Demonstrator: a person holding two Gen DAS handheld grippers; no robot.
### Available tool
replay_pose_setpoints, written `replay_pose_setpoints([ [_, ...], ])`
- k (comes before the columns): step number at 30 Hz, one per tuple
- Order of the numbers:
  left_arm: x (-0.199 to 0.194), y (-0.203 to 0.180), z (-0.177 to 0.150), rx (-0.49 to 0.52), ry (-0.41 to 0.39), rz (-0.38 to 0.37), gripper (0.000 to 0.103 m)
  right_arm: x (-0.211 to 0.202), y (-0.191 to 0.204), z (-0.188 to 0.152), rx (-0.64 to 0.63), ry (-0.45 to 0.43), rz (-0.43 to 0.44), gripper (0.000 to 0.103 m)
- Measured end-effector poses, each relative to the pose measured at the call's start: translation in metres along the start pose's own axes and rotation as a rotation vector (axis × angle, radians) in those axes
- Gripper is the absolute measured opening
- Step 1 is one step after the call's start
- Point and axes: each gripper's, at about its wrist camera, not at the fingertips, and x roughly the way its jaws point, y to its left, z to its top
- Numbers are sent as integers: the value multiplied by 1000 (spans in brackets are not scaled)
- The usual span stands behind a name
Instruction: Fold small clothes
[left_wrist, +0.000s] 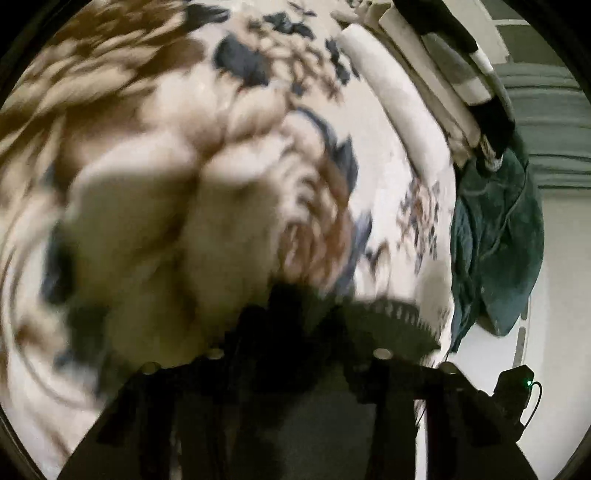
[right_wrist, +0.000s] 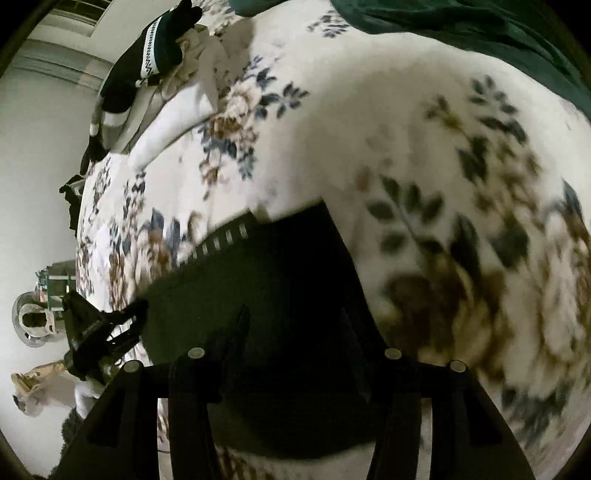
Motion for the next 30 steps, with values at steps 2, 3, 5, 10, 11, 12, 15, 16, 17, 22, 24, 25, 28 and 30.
replay_pose_setpoints([
  [2, -7, 2, 20, -40, -74, -35, 24, 13, 5, 18, 13, 0, -3, 53],
  [3, -16, 4, 28, -51, -108, -36, 24, 17, 7, 24, 16, 2, -4, 53],
  [5, -32, -3, 39, -24, -148, -37, 27, 24, 11, 36, 16, -1, 1, 53],
  [10, -26, -30, 19, 181, 13, 15, 32, 37, 7, 60, 5, 7, -22, 53],
  [11, -19, -31, 10, 200, 55, 27, 32, 40, 4, 63, 7, 9, -27, 53],
  [12, -17, -30, 5, 204, 66, 39, 32, 44, 1, 65, 5, 12, -30, 53],
  [15, -9, -23, -3, 171, 55, 48, 34, 58, -3, 65, -42, 44, -4, 53],
  [16, -9, -20, -3, 146, 50, 35, 37, 62, -3, 64, -57, 59, 21, 53],
  [17, -10, -17, -4, 115, 37, 18, 37, 66, -1, 61, -71, 78, 43, 53],
  [22, -26, -17, -11, 99, -20, 19, 76, 66, 7, 49, -122, 92, 80, 53],
  [24, -29, -12, -15, 86, -26, 35, 76, 67, 10, 46, -166, 55, 55, 53],
  [25, -28, -10, -17, 81, -26, 44, 76, 74, 16, 45, -220, 60, 22, 53],
  [28, -26, -6, -19, 78, -30, 45, 76, 94, 25, 48, -298, 97, -4, 20],
  [30, -24, -6, -20, 82, -26, 40, 76, 93, 29, 54, -286, 80, 12, 9],
])
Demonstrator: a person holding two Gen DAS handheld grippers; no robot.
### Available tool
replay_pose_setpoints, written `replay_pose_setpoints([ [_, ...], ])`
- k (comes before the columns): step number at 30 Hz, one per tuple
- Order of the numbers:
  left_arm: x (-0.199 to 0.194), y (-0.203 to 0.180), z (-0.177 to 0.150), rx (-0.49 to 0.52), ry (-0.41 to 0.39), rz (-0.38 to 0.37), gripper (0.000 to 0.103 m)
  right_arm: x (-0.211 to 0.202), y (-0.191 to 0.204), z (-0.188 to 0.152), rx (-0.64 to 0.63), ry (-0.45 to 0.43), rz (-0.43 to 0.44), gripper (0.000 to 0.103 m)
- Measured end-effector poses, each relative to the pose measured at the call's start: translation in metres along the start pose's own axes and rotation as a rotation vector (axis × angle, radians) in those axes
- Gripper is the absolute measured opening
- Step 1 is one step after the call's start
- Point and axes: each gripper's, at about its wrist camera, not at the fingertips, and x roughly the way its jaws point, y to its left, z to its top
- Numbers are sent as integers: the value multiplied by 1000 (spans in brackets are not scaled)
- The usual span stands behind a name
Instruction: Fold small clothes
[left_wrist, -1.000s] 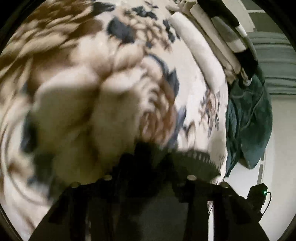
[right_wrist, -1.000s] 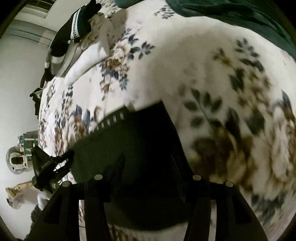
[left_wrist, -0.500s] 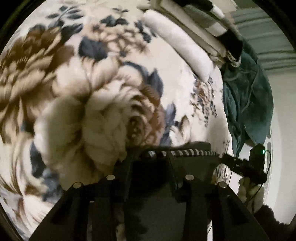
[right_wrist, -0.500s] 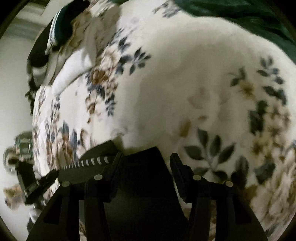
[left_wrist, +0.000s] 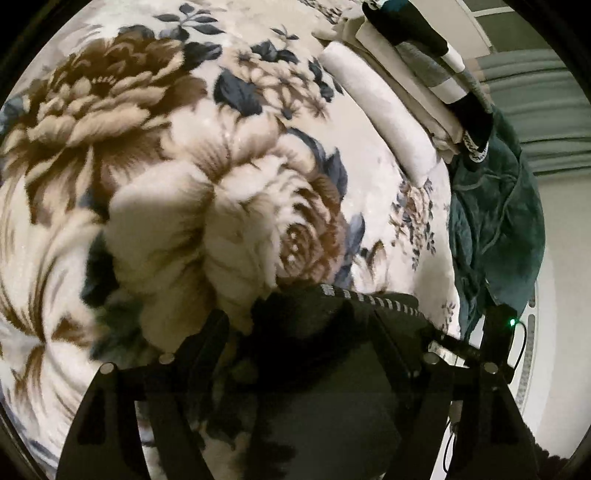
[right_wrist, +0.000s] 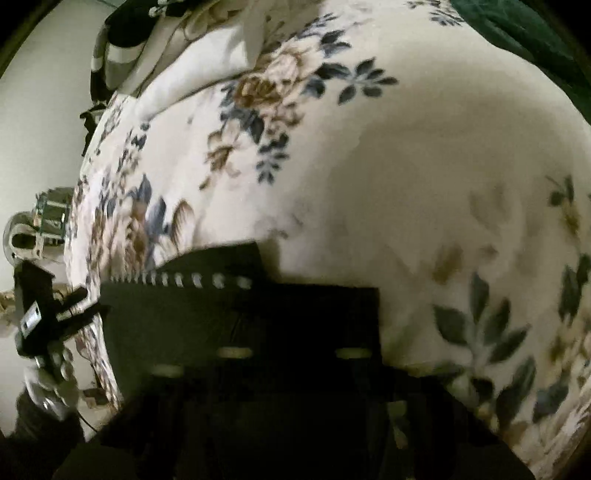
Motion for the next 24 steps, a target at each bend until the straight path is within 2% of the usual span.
replay_pose_setpoints([
  [4, 9, -5, -4, 27, 15, 14, 76, -24, 13, 10, -4, -93, 16, 7],
  [7, 20, -19, -3, 111, 24, 61, 74, -36, 23, 20, -4, -132, 14, 7],
  [8, 24, -24, -1, 133, 10, 73, 51, -36, 26, 25, -11, -137, -1, 7],
  [9, 25, -24, 2, 126, -7, 79, 33, -35, 29, 29, -17, -134, -11, 7],
  [11, 27, -17, 11, 68, -23, 74, 19, -26, 31, 36, -15, -116, -35, 7],
  [12, 28, -11, 16, 31, -42, 72, 17, -20, 30, 39, -12, -98, -54, 7],
  [13, 29, -8, 19, 13, -52, 82, 11, -16, 28, 41, -4, -89, -66, 7],
  [16, 38, -2, 28, -20, -35, 93, 11, 5, 18, 46, 16, -46, -107, 7],
  [18, 41, -1, 31, -37, 2, 76, 13, 22, 9, 46, 43, 28, -123, 11],
  [19, 39, -2, 31, -41, 15, 70, 15, 28, 4, 46, 61, 65, -114, 18],
  [20, 35, -4, 31, -39, 27, 70, 20, 26, -2, 43, 91, 93, -89, 21],
  [21, 27, -5, 28, -30, 28, 60, 23, 17, -8, 39, 121, 89, -58, 29],
  [22, 22, -6, 26, -26, 27, 55, 38, 7, -12, 34, 141, 77, -33, 39],
  [23, 14, -6, 21, -25, 29, 53, 61, -6, -19, 27, 169, 59, -8, 42],
  [24, 7, -6, 15, -22, 26, 60, 70, -23, -29, 13, 214, 45, 29, 46],
])
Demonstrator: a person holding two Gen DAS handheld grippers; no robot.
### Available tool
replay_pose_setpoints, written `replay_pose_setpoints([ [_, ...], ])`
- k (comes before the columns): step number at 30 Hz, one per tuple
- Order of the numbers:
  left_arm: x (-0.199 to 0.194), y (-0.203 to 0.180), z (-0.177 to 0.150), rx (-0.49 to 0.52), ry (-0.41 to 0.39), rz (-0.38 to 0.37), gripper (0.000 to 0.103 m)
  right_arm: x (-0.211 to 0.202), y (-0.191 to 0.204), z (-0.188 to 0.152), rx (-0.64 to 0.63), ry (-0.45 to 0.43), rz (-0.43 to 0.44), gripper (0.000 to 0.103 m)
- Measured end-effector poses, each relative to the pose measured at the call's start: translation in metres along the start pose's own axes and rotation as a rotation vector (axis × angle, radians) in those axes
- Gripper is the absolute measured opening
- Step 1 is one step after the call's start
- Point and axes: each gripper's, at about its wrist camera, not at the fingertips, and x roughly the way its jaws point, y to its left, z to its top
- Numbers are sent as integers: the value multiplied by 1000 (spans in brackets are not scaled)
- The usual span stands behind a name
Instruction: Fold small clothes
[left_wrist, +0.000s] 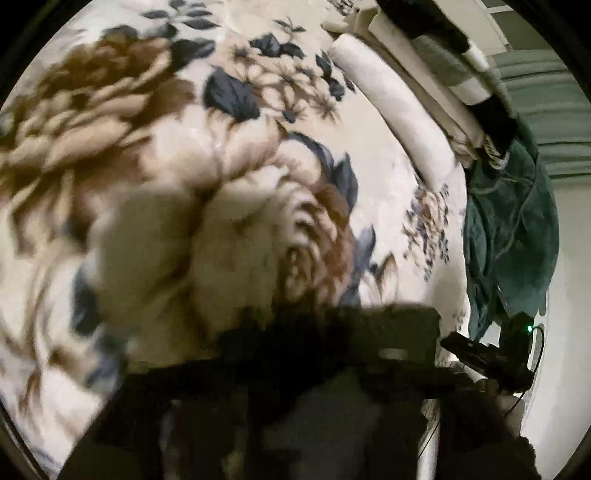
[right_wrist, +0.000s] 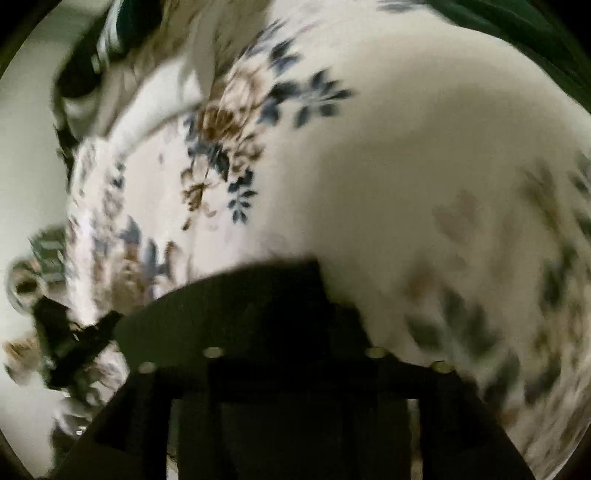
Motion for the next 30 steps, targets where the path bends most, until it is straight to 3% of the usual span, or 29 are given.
replay_pose_setpoints([
  [1, -7, 1, -8, 7, -7, 22, 76, -7, -9, -9, 30, 1, 32, 49],
  [4, -21, 10, -41, 32, -4, 152, 76, -17, -40, -50, 137, 64, 113, 52],
  [7, -16, 33, -81, -19, 42, 240, 76, -1, -56, -90, 169, 149, 62, 52],
  [9, -6, 46, -95, -56, 65, 254, 76, 10, -62, -110, 191, 172, 51, 48],
  [10, -2, 50, -99, -60, 61, 264, 76, 11, -62, -119, 194, 143, 48, 20],
  [11, 1, 52, -101, -60, 56, 266, 79, 10, -60, -125, 184, 113, 21, 13],
  [15, 16, 59, -90, -118, 86, 218, 103, -14, -58, -138, 212, -2, -20, 9],
  [17, 23, 62, -83, -148, 122, 217, 103, -27, -60, -141, 216, -45, -53, 6],
  [20, 28, 65, -74, -181, 173, 227, 103, -11, -72, -141, 228, 27, -42, 7],
  [23, 15, 57, -70, -191, 180, 234, 103, -8, -75, -124, 219, 66, 10, 14],
  [24, 9, 49, -70, -160, 156, 231, 103, -13, -76, -117, 210, 68, 56, 30],
  [25, 3, 38, -71, -105, 126, 234, 103, -14, -76, -110, 203, 55, 101, 60],
  [27, 0, 29, -76, -50, 102, 203, 103, -13, -78, -99, 179, 32, 209, 85],
  [30, 5, 31, -78, -77, 100, 149, 103, 19, -83, -78, 148, 102, 281, 85],
])
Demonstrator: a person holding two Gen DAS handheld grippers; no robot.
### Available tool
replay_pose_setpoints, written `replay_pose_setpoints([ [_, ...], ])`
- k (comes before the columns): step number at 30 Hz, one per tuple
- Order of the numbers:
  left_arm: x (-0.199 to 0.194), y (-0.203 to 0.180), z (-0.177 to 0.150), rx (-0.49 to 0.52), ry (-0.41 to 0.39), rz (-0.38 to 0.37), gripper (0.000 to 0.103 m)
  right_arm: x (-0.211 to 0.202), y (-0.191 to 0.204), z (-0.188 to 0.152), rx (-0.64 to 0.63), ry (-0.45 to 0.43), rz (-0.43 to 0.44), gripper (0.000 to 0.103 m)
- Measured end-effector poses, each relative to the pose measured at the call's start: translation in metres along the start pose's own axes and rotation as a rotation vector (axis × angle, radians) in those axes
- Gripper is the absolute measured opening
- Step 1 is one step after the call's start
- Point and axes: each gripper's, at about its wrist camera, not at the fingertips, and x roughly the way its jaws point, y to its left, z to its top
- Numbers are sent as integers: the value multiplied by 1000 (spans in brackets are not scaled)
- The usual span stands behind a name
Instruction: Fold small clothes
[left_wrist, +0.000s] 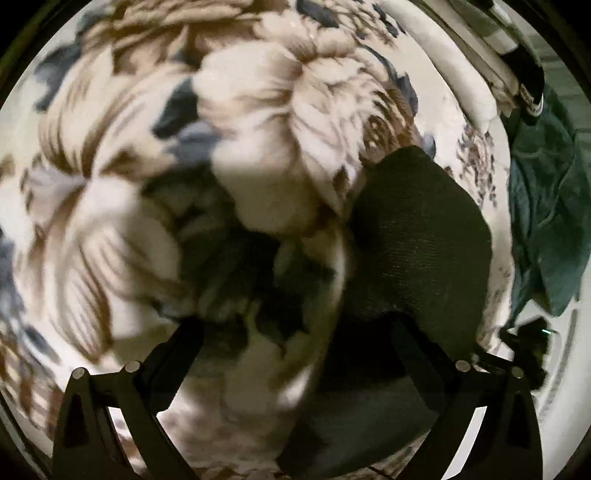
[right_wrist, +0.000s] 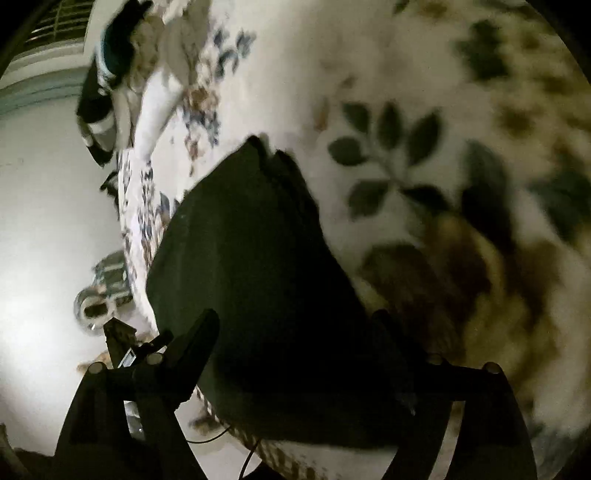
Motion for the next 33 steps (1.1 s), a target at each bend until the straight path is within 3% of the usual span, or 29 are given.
replay_pose_setpoints([
  [2, -10, 5, -3, -5, -29, -30, 103, 23, -3, 13, -23, 64, 2, 86],
  [6, -28, 2, -13, 21, -58, -165, 103, 37, 2, 19, -87, 126, 25, 94],
  [10, 15, -9, -16, 63, 46, -214, 103, 41, 3, 15, -99, 158, 76, 94],
  [13, 48, -27, -12, 105, 104, -187, 103, 52, 10, 13, -108, 183, 101, 94],
  [16, 60, -48, -12, 200, 100, -100, 103, 73, 30, 8, -146, 235, 140, 94],
  [18, 59, -55, -16, 237, 92, -81, 103, 88, 40, 2, -168, 245, 133, 94],
  [20, 57, -60, -17, 252, 74, -93, 103, 92, 45, -1, -185, 237, 123, 93],
  [21, 56, -60, -18, 252, 52, -125, 103, 91, 46, -3, -184, 220, 122, 83],
  [22, 52, -59, -18, 239, 26, -161, 89, 91, 48, -4, -179, 207, 127, 46],
  [23, 46, -57, -18, 231, 6, -164, 51, 88, 45, -6, -167, 191, 103, 34],
  [25, 43, -56, -15, 222, 1, -189, 30, 81, 41, -13, -143, 157, 105, 26],
  [33, 1, -79, -3, 311, -12, -177, 25, 46, 77, -44, -131, 48, 65, 22],
])
